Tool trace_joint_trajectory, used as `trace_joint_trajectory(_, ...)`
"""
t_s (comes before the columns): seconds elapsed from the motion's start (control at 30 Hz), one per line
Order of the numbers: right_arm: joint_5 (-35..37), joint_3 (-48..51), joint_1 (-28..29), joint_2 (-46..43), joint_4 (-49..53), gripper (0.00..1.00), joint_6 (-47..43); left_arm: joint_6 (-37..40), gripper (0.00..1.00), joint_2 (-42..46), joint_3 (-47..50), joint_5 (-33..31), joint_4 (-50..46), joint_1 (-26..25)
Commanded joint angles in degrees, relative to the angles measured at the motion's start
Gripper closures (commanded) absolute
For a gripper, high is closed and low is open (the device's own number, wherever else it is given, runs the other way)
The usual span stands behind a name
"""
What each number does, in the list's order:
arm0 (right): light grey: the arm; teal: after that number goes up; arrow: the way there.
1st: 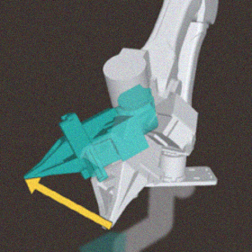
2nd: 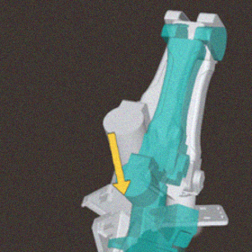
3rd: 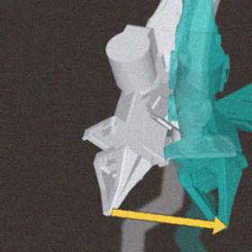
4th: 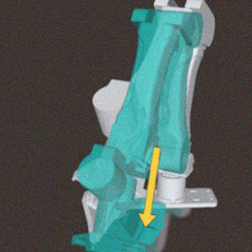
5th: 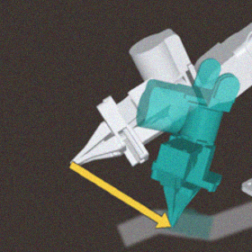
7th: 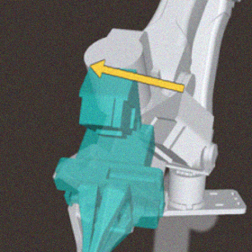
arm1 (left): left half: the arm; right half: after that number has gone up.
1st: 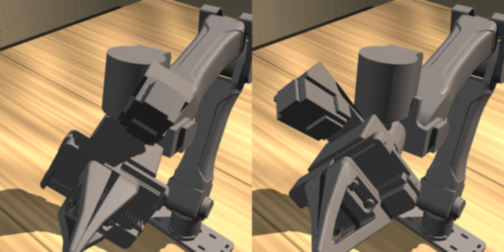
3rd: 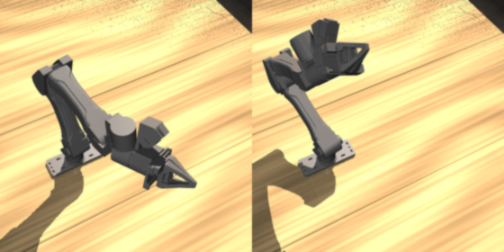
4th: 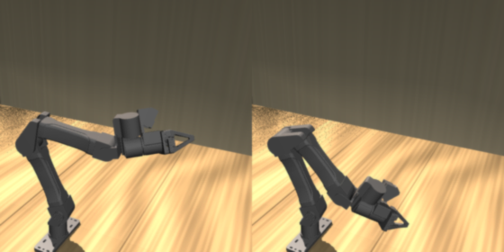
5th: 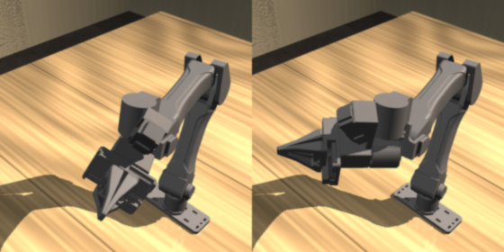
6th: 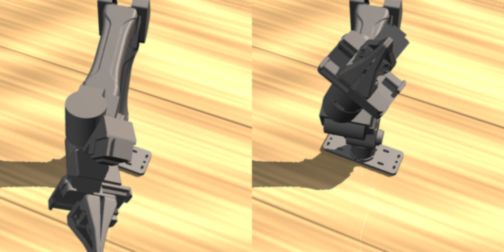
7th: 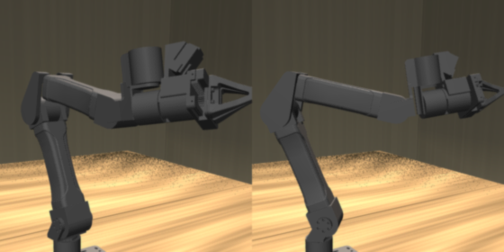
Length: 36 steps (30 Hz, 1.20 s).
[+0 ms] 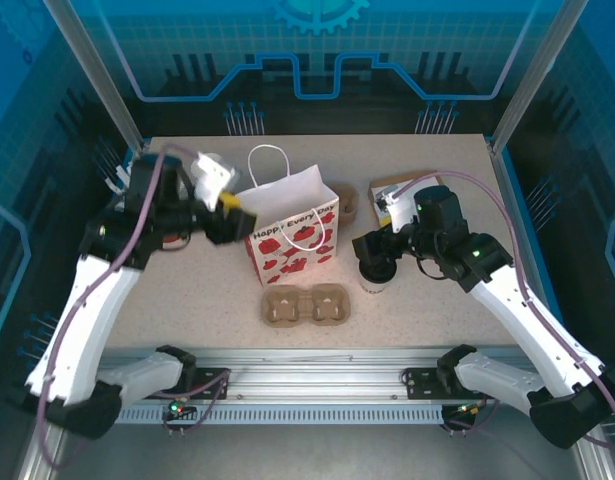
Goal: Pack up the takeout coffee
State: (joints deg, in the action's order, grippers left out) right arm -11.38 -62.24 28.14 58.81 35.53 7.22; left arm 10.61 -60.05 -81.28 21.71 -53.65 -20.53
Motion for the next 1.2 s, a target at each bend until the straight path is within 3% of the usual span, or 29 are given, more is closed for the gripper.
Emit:
trace_joint_trajectory(0.0,-8.0,0.4,0.8,-0.4,-1.0,0.10,-2.1,3.7,0.37,4.0,8.5,0.2,-1.2,-6.7)
trace_joint_trajectory(0.13,-10.3,3.0,1.0,-0.4,1.0,0.08,-0.8,2.6,0.40,5.8,17.3,-1.3,2.3,-15.8)
trace_joint_trajectory(0.27,-8.8,5.1,3.0,-1.4,5.6,0.00,-0.3,3.8,0.40,4.1,22.1,-8.8,4.7,-26.7)
trace_joint_trajectory(0.4,-7.5,7.8,5.9,-3.7,7.7,0.00,-0.7,5.7,0.40,0.3,25.5,-14.1,7.5,-32.2)
trace_joint_trajectory(0.8,0.5,7.9,5.7,-5.4,6.9,0.00,-0.5,14.5,0.42,-13.8,31.0,-23.9,17.2,-36.0)
trace_joint_trajectory(0.97,0.4,7.8,4.6,-5.2,6.6,0.00,-1.2,18.2,0.44,-16.7,31.5,-23.5,20.0,-35.4)
trace_joint_trajectory(1.17,0.7,8.3,3.4,-5.6,5.9,0.00,-1.4,20.4,0.46,-18.4,31.6,-18.5,20.5,-30.9)
